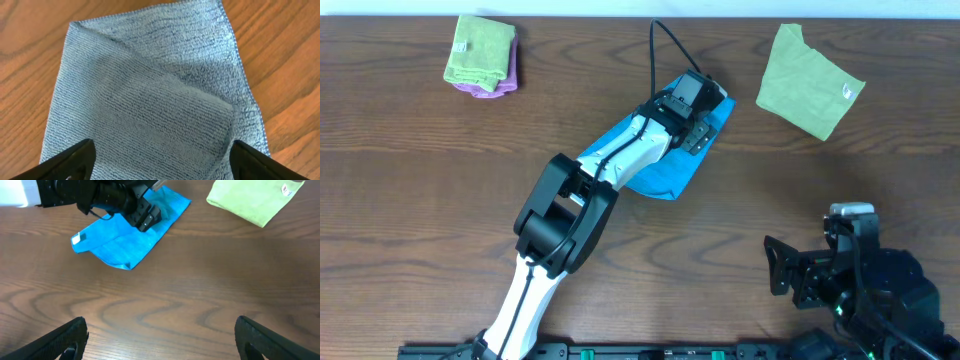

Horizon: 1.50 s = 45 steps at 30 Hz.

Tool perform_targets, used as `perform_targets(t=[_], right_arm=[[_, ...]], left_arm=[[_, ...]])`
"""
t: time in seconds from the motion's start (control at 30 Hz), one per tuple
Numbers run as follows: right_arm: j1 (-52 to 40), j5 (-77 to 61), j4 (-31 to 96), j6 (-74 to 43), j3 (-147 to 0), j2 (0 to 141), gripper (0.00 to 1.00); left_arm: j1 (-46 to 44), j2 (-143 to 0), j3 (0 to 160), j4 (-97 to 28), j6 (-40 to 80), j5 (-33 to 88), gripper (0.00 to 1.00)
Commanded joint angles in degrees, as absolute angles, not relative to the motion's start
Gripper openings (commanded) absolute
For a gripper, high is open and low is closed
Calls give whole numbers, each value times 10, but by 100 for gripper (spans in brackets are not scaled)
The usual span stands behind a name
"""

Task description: Fold the cloth

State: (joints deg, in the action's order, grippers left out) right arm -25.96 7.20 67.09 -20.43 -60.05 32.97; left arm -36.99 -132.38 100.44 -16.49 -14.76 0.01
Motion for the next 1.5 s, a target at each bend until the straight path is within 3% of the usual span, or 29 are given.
perform_targets(t=[0.0,0.23,0.6,1.47], right_arm=[[-262,70,673,-212,-610,329,93],[-262,70,673,-212,-610,329,93],[-262,71,673,-212,-610,329,93],[-262,66,674,-212,-610,329,93]], left_arm=[[-371,-1338,1014,-167,-141,5,84],[-371,-1338,1014,-165,-141,5,71],[-371,-1338,1014,-184,-133,32,90],[-366,-1355,1014,-132,-133,-46,90]])
